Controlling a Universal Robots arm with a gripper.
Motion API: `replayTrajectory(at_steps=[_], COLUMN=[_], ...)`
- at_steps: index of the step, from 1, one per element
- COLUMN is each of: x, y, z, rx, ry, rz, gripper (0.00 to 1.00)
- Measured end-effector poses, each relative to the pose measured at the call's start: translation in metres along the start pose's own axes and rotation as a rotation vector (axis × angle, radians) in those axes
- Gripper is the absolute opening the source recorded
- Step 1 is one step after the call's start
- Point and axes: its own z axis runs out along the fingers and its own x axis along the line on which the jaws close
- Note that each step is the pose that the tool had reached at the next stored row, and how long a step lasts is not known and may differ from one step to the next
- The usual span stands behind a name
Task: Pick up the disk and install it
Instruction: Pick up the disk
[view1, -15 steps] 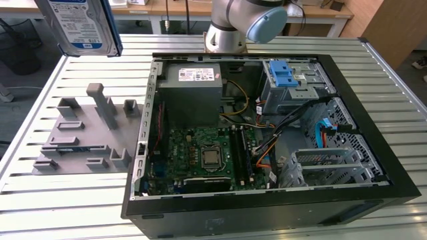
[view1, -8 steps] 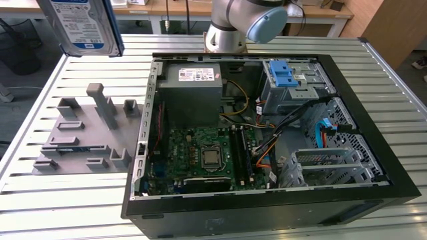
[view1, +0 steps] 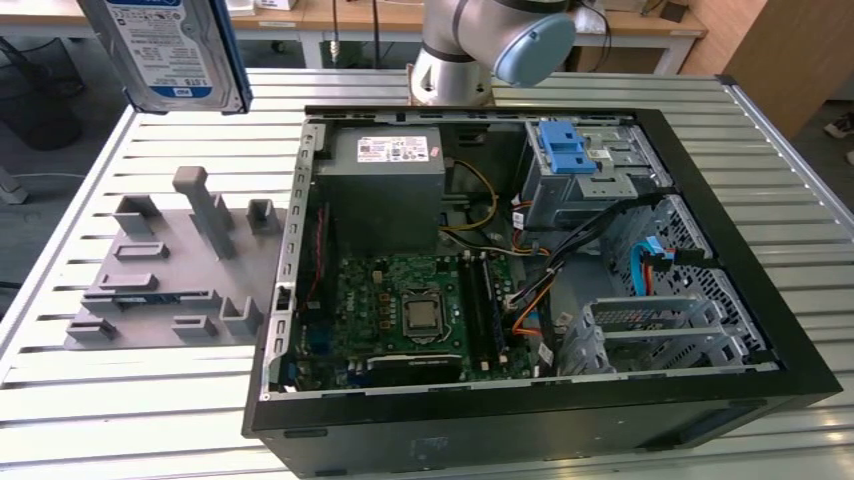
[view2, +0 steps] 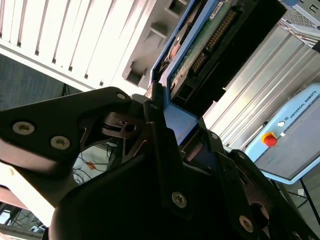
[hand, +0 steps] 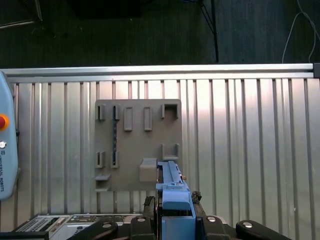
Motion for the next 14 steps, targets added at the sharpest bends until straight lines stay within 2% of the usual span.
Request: replayTrajectory(at_steps=[14], x=[0.0009], y=[-0.0072], z=[-0.0003], rx=[0.0001], ry=[0.0], rz=[0.0], gripper=[0.36])
